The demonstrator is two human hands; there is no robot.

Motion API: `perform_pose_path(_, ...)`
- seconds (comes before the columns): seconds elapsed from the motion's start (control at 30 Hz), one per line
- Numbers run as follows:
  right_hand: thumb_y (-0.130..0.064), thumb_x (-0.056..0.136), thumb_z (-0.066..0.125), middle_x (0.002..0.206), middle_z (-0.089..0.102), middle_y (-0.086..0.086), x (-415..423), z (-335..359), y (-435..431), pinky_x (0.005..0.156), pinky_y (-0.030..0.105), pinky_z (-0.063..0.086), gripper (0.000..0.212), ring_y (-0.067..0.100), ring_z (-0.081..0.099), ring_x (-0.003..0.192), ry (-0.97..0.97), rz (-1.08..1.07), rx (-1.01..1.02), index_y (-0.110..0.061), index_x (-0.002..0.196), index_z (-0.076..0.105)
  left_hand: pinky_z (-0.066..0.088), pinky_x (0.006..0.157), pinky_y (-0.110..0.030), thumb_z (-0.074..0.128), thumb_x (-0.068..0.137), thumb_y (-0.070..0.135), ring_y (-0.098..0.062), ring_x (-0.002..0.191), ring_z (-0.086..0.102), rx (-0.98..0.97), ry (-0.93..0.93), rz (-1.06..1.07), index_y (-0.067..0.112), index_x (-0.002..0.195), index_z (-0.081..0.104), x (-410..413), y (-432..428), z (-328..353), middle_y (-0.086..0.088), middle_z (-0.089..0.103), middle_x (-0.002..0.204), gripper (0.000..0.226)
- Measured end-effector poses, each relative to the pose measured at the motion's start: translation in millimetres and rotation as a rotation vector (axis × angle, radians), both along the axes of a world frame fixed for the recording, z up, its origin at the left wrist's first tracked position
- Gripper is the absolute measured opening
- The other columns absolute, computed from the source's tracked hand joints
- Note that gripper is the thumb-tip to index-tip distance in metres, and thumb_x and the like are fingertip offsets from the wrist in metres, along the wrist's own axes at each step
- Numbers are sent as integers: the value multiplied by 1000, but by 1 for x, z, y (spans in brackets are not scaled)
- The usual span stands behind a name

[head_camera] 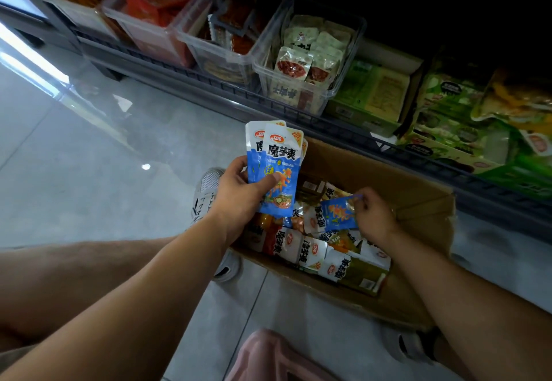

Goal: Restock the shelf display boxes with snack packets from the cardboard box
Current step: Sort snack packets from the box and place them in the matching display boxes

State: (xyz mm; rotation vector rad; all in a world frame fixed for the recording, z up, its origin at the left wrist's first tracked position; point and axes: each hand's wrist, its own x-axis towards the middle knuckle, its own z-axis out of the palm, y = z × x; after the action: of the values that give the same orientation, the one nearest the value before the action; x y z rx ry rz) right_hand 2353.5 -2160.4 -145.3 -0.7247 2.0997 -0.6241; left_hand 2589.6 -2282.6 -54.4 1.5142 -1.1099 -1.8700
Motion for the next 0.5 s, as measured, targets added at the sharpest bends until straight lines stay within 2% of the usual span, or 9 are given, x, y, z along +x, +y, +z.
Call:
perform_pose_path(0.07, -21, 106, 45, 100, 59, 10, -5, 24, 1, 46, 28, 55, 10, 24, 68, 75, -84, -13, 3, -12, 107, 51, 65, 72, -40, 81, 86, 10, -21, 88, 79, 0, -6, -9, 19, 118, 61, 0, 1, 1, -2, 79, 105, 39)
perform_pose_path(0.13, -17, 103, 53, 102, 61, 11, -12, 49, 1, 50, 32, 59, 9, 29, 72, 77, -145, -41, -13, -11, 109, 53, 65, 69, -37, 81, 86, 10, -20, 86, 79, 0, 0, -9, 19, 117, 60, 0, 1, 4, -1, 79, 103, 39)
perform_pose_path(0.23, -15, 96, 66, 108, 66, 11, -24, 82, 0, 59, 36, 62, 10, 25, 72, 85, -146, -166, -76, -19, 101, 59, 62, 60, -30, 81, 86, 8, -19, 81, 79, 8, 17, 9, 19, 113, 60, 0, 5, 9, -1, 78, 99, 36)
perform_pose_path(0.27, -14, 93, 69, 108, 68, 11, -27, 91, 0, 60, 34, 61, 13, 22, 72, 84, -170, -231, -97, -21, 100, 60, 62, 60, -31, 81, 86, 8, -20, 80, 79, 13, 26, 17, 19, 112, 60, -1, 7, 11, -2, 78, 99, 35)
perform_pose_path(0.37, -9, 88, 73, 104, 71, 7, -26, 122, 4, 57, 25, 56, 29, 13, 70, 76, -234, -397, -223, -15, 114, 62, 64, 64, -38, 80, 87, 5, -22, 82, 78, 6, 54, 11, 18, 111, 59, -6, 13, 19, -5, 77, 103, 35)
perform_pose_path(0.43, -6, 86, 75, 110, 69, 4, -23, 142, 7, 68, 32, 60, 42, 16, 72, 83, -250, -481, -316, -17, 124, 61, 65, 68, -42, 78, 88, 3, -24, 85, 78, -3, 79, -18, 16, 114, 58, -12, 18, 28, -6, 77, 105, 35)
perform_pose_path(0.5, 1, 85, 73, 112, 69, 6, -16, 163, 10, 77, 41, 60, 44, 22, 73, 89, -341, -549, -411, -19, 123, 60, 64, 76, -52, 78, 88, 4, -29, 90, 78, -20, 103, -55, 13, 120, 58, -20, 21, 38, -9, 78, 107, 38)
